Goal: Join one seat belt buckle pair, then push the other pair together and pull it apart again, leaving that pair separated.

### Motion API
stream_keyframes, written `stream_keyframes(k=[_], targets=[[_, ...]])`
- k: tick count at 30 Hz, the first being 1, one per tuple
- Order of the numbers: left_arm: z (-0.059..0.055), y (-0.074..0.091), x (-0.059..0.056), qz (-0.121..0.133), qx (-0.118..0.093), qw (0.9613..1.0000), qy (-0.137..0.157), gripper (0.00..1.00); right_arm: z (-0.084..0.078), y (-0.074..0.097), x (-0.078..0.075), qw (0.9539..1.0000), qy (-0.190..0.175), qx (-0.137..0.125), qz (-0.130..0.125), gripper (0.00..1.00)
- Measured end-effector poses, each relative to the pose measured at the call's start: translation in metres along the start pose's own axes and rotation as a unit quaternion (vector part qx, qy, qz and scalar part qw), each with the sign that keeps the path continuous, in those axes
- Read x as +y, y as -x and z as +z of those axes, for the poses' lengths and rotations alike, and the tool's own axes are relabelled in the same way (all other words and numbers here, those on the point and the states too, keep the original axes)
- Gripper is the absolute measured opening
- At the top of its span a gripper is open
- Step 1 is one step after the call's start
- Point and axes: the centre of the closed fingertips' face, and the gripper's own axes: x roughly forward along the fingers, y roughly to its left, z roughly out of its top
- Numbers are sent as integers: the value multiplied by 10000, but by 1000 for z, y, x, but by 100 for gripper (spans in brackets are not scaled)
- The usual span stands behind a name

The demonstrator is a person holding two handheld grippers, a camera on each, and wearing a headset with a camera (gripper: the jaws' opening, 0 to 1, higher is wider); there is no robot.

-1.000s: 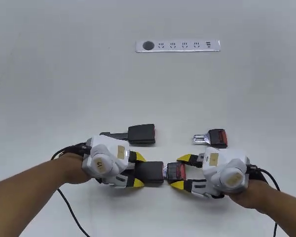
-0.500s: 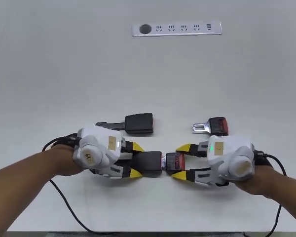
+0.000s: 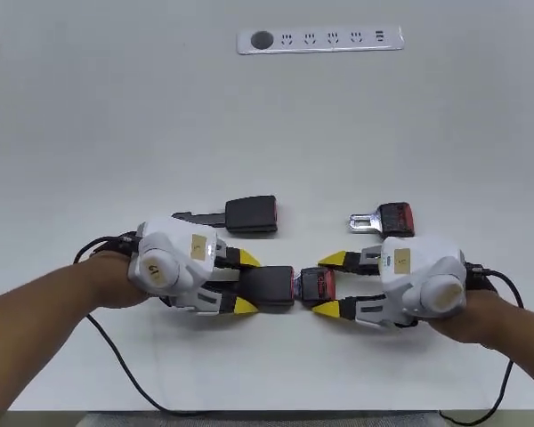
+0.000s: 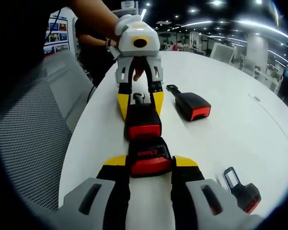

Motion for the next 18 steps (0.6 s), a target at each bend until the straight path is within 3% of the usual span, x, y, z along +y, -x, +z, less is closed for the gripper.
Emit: stream_keyframes(k=[13,18], targets=[[0,-1,0,17,90,9999,42,32,0,-1,-1,10000,42,-36,5,33],[2,-2,0,32,245,9997,-19,32,1,-2,-1,10000,58,68,7,34]])
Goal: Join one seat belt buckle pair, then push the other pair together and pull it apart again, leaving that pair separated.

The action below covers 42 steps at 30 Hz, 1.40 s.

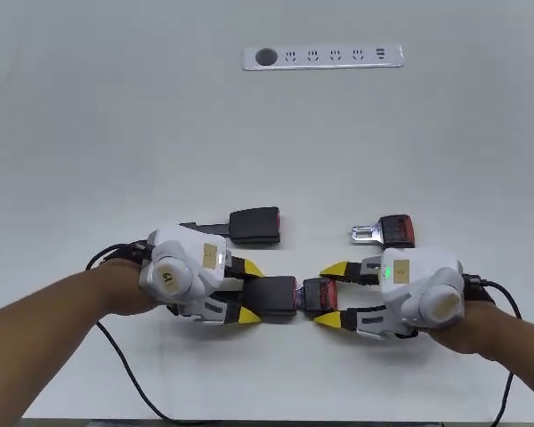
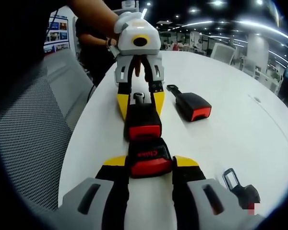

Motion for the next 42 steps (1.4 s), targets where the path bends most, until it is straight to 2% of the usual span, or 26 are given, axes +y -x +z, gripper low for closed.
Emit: stream_keyframes(k=[7,12,14,17,19,20,21,22,27,28,30,32,38,41,42], targets=[[-2,-1,1,52,146,9999,-68,33,-1,0,-2,9998,111,189,-16,34],[-1,-1,1,49,222,9997,-41,34,-1,0,-2,9998,-12,205,-53,35],[0,-1,2,82,203,9996,195,34,1,1,-1,9997,-95,216,-94,35],[0,-1,2,127,254,9991,305,35,2,2,-3,9993,-210,214,-219,37],[0,0,5,239,312,9984,406,39,7,5,-5,9991,-296,99,-282,44],[-1,1,6,301,308,9971,622,42,10,6,-6,9989,-357,12,-314,49],[1,3,4,296,241,9959,820,47,13,8,-7,9987,-371,-39,-346,53],[5,6,5,290,104,9961,825,50,15,10,-8,9986,-357,-57,-378,57],[10,19,8,467,-64,9931,1070,60,15,20,-13,9976,-448,-102,-510,62],[13,24,7,469,-126,9911,1240,63,14,22,-15,9974,-465,-110,-546,64],[16,32,10,541,-207,9892,1348,68,11,27,-18,9967,-524,-86,-622,67],[17,41,14,715,-228,9890,1273,68,8,32,-22,9960,-552,-58,-705,67],[19,60,23,903,-273,9869,1306,70,12,45,-33,9937,-631,-151,-910,73],[18,69,31,985,-279,9867,1266,73,11,52,-42,9933,-599,-121,-978,73],[19,74,36,1056,-345,9850,1320,74,11,54,-44,9932,-592,-129,-992,74]])
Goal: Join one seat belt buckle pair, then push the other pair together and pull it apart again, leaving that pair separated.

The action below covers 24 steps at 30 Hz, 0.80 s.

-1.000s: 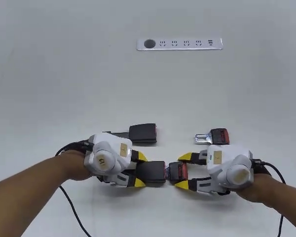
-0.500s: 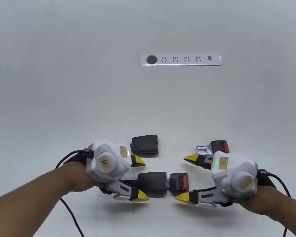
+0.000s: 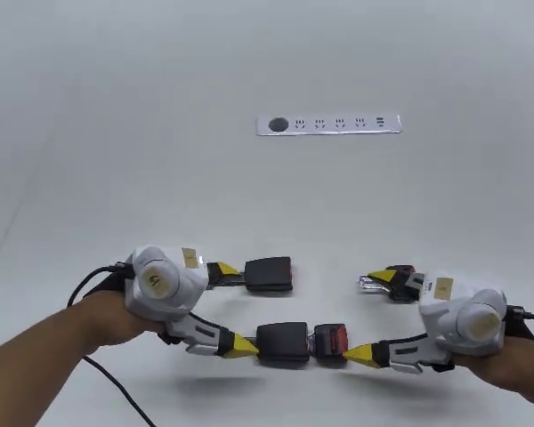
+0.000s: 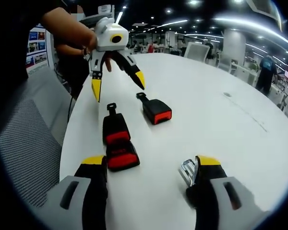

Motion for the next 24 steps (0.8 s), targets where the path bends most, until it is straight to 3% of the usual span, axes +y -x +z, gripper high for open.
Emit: stream_keyframes(k=[4,9,14,19,24], targets=[[4,7,13,158,-21,9999,11,74,0,7,-13,10000,32,-2,-68,76],[2,9,28,183,81,9998,-82,76,-2,13,-31,9998,-112,-7,-136,77],[13,9,39,260,62,9995,-193,76,-3,18,-48,9998,-41,37,-189,78],[21,5,51,303,81,9989,-340,76,-8,23,-65,9997,24,133,-186,78],[21,-6,58,218,144,9987,-443,73,-17,28,-74,9997,-71,239,-65,76]])
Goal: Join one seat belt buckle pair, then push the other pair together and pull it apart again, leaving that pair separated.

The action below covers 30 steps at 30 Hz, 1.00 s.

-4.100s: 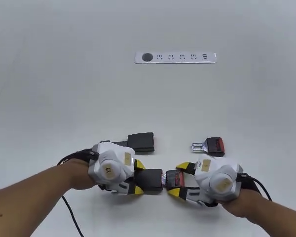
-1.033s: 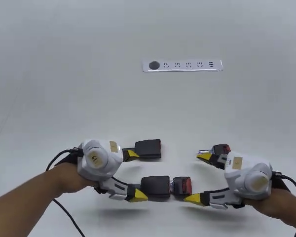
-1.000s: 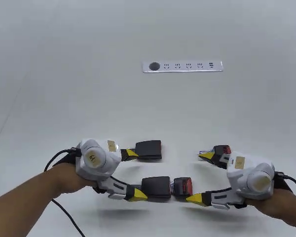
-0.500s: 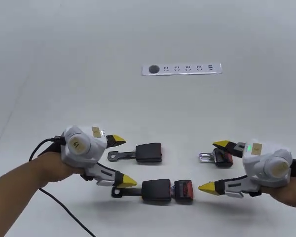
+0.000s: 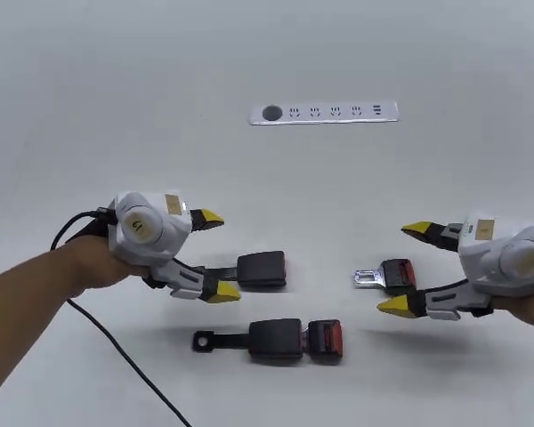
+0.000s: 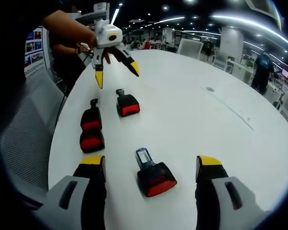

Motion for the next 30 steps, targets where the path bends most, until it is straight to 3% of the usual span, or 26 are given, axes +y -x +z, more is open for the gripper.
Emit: stream_keyframes(k=[14,20,24,30], targets=[[-12,-34,2,-364,264,9986,-271,69,-25,-4,-10,9989,23,286,375,69],[-25,-48,0,-502,441,9973,-319,62,-36,-9,-5,9966,24,475,667,63],[-26,-54,-2,-567,458,9969,-303,62,-41,-10,-1,9949,97,562,835,58],[-32,-61,-2,-660,567,9954,-412,60,-44,-11,-1,9938,102,670,879,55]])
